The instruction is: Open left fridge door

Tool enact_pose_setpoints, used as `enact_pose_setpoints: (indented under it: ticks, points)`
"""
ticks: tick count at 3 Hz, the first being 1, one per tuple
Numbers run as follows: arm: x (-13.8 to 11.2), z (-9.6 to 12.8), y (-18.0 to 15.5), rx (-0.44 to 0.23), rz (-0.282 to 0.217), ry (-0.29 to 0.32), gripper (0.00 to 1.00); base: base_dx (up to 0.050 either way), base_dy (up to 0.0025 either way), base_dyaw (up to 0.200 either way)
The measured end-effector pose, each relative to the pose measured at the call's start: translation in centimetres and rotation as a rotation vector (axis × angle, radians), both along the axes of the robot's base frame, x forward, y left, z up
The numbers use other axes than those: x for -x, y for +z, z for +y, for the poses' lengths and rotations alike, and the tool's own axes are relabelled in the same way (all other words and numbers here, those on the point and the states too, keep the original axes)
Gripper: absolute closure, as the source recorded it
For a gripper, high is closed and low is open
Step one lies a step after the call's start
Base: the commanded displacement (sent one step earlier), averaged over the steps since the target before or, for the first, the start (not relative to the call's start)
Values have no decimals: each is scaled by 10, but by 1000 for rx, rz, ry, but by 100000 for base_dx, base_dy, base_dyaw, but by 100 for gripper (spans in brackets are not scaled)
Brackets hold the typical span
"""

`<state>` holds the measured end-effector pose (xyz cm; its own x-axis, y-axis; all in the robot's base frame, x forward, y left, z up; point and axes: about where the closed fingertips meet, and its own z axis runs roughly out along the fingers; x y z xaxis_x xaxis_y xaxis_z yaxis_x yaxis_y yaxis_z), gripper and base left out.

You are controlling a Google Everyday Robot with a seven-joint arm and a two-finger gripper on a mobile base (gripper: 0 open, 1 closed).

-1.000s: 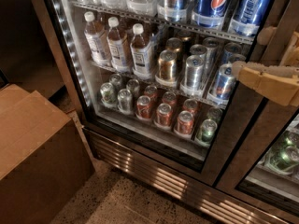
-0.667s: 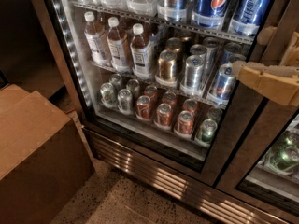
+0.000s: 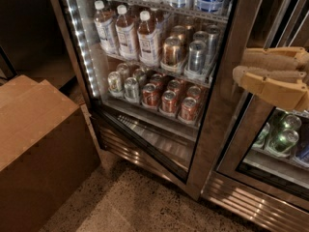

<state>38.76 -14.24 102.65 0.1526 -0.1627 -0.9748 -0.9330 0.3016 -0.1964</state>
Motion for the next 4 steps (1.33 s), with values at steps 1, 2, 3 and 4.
enact_pose_setpoints:
  ticks: [1,2,3,4]
  points:
    - [0,0,0,0,0,0,100,-4954,5,-41]
    - [0,0,0,0,0,0,100,0,0,0]
    - [0,0,0,0,0,0,81,0,0,0]
    - [0,0,0,0,0,0,58,0,0,0]
